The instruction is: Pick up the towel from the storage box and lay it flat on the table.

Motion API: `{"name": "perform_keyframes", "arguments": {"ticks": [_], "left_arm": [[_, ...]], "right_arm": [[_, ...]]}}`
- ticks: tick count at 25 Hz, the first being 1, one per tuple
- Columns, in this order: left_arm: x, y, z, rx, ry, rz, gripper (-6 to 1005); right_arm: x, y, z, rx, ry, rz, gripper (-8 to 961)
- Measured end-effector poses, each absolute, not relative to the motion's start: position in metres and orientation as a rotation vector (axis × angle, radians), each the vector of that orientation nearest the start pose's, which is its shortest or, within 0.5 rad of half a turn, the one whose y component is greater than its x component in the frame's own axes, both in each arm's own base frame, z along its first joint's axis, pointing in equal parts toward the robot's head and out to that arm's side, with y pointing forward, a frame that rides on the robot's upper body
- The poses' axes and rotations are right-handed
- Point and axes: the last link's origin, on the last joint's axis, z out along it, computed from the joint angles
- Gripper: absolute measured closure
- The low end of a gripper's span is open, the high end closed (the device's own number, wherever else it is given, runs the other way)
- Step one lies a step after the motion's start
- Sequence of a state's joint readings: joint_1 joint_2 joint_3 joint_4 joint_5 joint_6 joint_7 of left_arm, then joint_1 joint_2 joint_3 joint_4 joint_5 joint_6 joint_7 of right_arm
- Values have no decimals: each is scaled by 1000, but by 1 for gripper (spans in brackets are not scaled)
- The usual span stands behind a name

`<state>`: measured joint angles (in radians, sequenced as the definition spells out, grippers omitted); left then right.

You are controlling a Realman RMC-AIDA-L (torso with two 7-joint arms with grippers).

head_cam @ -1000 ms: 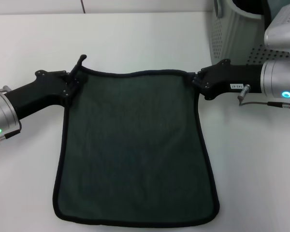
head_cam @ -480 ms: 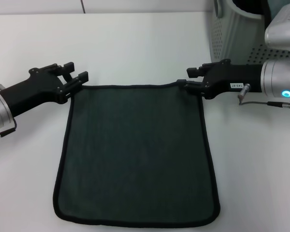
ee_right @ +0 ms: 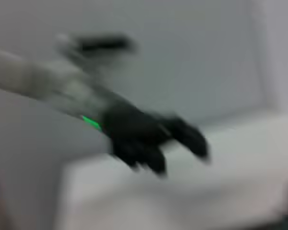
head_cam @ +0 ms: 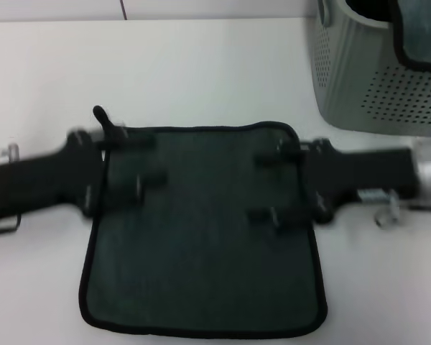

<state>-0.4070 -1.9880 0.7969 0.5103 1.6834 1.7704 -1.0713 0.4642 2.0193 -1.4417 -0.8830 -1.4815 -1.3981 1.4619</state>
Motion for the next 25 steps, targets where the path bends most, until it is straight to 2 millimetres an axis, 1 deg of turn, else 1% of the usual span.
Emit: {"name": "perform_keyframes", "arguments": {"ticks": [2,4,6,8,11,15,18,25], "left_arm": [[-269,266,30,-2793,-225,-1118,438],[-265,255,32,-2856,-156,-1167,436],[-264,247,32,-2899,-105,-1184,434],[-266,244,32,-2912,-94,-1176,432],[-268,242,34,-2894,-83,-1181,413],[-269,242,36,-2898,-96,-1175,388],[-269,242,37,-2902,-98,-1170,369],[-273,239,37,-2929,-113,-1150,320]], "right_arm": [[183,299,-25,-2999,180,926,244],[186,282,-20,-2991,87,1040,160],[188,269,-21,-2970,27,1118,76],[189,262,-24,-2973,6,1144,76],[188,256,-30,-3005,-15,1146,76],[189,250,-29,-2998,-55,1187,76],[188,248,-29,-2985,-53,1229,76],[193,244,-34,-2969,-53,1258,76]]}}
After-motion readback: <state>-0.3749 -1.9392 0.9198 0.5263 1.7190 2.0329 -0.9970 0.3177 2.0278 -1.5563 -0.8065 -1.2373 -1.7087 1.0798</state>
